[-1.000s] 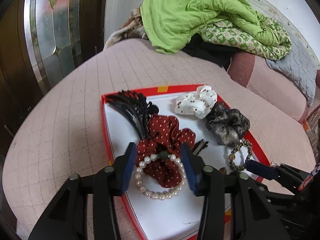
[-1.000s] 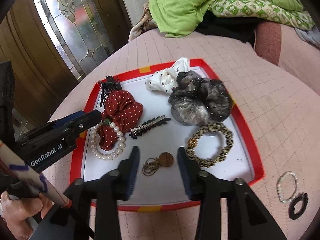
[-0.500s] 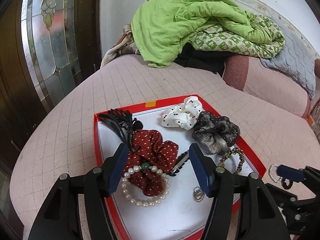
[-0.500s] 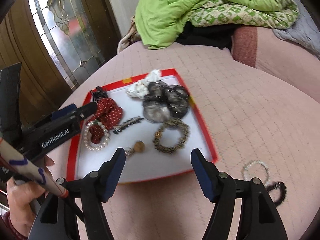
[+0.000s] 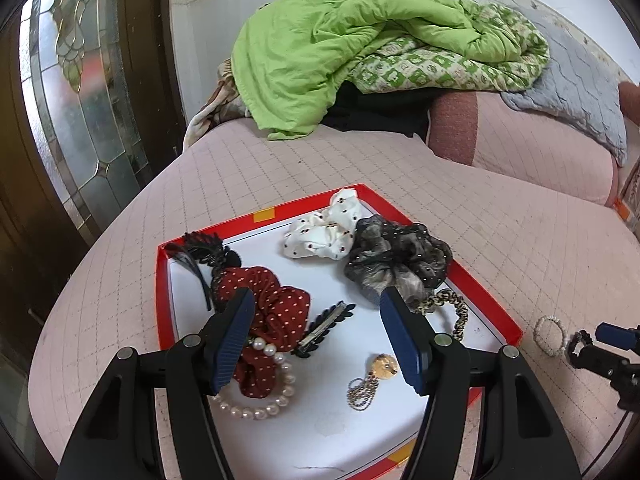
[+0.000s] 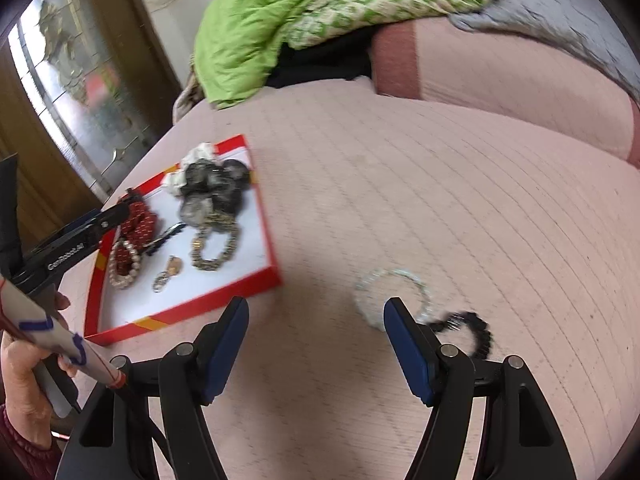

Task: Organize jewelry
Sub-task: 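Move both tools back toward the pale green and black bracelets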

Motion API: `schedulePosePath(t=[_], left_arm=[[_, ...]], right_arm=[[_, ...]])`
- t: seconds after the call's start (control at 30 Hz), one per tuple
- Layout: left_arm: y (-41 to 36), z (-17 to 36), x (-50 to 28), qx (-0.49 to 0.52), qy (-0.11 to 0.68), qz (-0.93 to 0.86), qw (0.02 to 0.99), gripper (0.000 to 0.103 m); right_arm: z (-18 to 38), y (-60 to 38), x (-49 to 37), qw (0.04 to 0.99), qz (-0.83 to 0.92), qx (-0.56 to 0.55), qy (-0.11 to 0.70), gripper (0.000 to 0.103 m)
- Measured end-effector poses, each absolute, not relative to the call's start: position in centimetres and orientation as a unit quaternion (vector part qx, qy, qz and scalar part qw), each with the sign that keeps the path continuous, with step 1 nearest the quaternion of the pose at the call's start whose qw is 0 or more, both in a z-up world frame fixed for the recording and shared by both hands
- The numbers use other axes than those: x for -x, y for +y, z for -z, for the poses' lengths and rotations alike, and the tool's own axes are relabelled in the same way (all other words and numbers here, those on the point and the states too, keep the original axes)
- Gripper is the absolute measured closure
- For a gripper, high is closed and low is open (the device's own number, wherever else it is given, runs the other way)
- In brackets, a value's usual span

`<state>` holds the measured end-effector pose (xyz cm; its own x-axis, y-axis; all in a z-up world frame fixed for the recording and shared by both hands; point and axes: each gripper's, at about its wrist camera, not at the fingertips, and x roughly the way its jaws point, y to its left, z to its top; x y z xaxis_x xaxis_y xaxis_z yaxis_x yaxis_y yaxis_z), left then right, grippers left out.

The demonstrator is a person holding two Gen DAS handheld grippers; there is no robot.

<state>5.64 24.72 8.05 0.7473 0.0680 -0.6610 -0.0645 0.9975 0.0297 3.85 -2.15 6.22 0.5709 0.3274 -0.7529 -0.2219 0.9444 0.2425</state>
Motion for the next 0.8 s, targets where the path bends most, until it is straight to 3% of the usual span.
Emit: schedulePosePath(t=[0.8], left_arm=[[11.1, -7.6, -6.2, -0.093, 0.339, 0.068, 0.934, 0.039]], right_arm=[[-2.3, -12.3, -4.6, 0.875, -0.077, -0.124, 0.463, 0.028]])
